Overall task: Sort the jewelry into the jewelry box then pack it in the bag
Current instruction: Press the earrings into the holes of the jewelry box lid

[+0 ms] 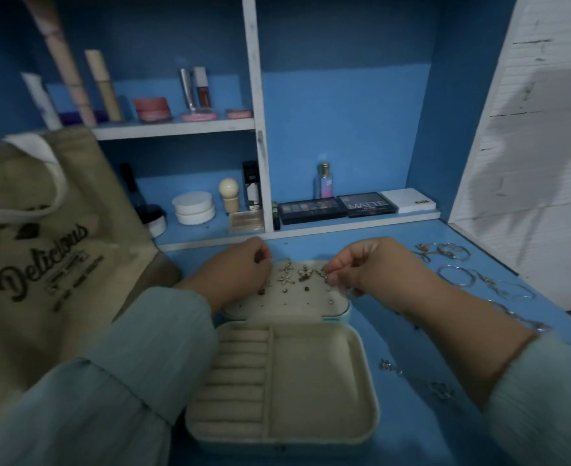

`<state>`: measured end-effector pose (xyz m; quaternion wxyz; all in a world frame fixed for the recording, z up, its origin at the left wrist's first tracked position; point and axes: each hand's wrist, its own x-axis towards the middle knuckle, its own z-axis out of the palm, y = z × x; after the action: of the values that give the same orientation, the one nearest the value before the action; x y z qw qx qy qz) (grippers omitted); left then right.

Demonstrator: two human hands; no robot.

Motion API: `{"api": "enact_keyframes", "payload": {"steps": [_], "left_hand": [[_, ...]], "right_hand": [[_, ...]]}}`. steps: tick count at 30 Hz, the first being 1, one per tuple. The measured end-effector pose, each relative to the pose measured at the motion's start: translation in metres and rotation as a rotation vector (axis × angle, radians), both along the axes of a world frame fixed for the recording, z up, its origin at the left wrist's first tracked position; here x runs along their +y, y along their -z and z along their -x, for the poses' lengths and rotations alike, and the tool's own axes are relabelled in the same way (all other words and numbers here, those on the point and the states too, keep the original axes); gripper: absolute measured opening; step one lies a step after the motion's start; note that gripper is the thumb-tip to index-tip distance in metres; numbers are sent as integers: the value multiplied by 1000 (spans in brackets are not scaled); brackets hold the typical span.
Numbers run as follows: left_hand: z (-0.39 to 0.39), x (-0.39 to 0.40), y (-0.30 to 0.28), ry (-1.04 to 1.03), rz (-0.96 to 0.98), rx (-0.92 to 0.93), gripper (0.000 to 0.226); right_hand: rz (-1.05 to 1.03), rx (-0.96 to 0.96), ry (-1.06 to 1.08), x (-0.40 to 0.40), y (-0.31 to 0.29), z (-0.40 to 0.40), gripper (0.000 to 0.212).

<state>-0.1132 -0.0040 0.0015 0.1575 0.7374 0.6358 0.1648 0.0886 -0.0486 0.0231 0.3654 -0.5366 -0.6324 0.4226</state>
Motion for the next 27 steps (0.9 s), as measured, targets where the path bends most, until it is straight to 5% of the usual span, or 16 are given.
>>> {"api": "enact_keyframes", "payload": {"steps": [5,15,27], "left_hand": [[3,-5,7,-1,-29,-94,9],[7,-12,4,-19,-130,-282,16],[5,-32,1,-23,-370,-662,18]], "right_hand": [[-33,-176,27,1,2,9,12],[-33,-198,-81,-12,6,14,24],[-164,-180,100,-24,26,11,35]]}}
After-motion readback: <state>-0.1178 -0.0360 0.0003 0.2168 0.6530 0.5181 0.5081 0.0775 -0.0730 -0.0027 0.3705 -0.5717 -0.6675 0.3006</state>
